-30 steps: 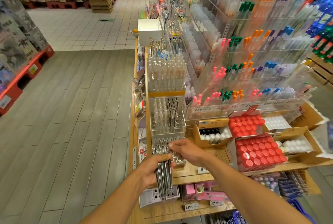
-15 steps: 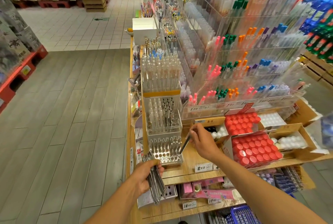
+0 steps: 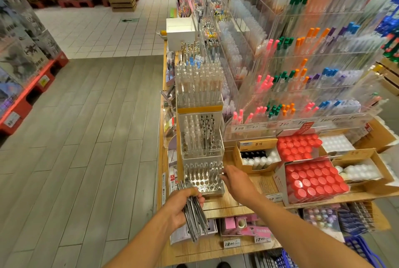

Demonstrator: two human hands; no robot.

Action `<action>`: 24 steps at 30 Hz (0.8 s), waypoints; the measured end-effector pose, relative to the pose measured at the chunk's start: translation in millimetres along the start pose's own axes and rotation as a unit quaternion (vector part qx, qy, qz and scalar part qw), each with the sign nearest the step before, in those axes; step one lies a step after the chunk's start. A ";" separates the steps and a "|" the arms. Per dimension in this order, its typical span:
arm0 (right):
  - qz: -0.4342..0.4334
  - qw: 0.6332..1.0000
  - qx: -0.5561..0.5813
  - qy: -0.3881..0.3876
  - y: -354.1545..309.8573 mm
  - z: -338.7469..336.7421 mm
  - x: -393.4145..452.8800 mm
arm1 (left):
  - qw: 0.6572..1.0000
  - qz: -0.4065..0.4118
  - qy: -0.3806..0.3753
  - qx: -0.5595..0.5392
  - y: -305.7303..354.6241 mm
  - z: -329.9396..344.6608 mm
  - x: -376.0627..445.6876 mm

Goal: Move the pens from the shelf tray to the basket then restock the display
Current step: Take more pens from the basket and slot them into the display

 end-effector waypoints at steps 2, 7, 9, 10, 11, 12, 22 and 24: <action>0.008 1.000 -0.008 0.000 -2.3 -0.6 1.1 | 1.000 0.006 -0.001 0.010 1.2 1.3 0.6; 0.071 0.995 -0.063 -0.022 5.8 -5.3 -0.5 | 0.999 0.010 0.003 0.042 -0.3 4.0 1.6; 0.095 0.992 -0.049 -0.070 8.6 -3.8 -3.3 | 0.999 0.013 0.004 0.048 -0.8 5.6 1.2; 0.098 0.990 -0.012 -0.101 8.1 -0.2 -5.5 | 0.999 0.013 0.000 0.050 -1.8 7.6 0.8; 0.098 0.985 0.050 -0.133 6.3 4.4 -9.0 | 0.999 0.012 -0.007 0.052 -2.8 9.7 0.1; 0.096 0.973 0.131 -0.162 1.8 8.4 -13.4 | 0.998 0.011 -0.013 0.058 -3.9 11.7 -0.6; 0.109 0.881 0.420 -0.187 -31.3 8.8 -29.3 | 0.990 -0.007 -0.039 0.134 -15.1 24.2 -7.1; 0.111 0.873 0.438 -0.185 -27.1 -0.8 -26.0 | 0.990 -0.007 -0.048 0.129 -14.2 26.8 -10.1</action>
Point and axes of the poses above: each hand's wrist, its own x-axis towards the middle knuckle, its own z-axis out of the palm, y = z × x, the point moved 9 cm from there along x, towards the middle knuckle, and after that the axes turned 5 degrees about -x, right-handed, at the moved point
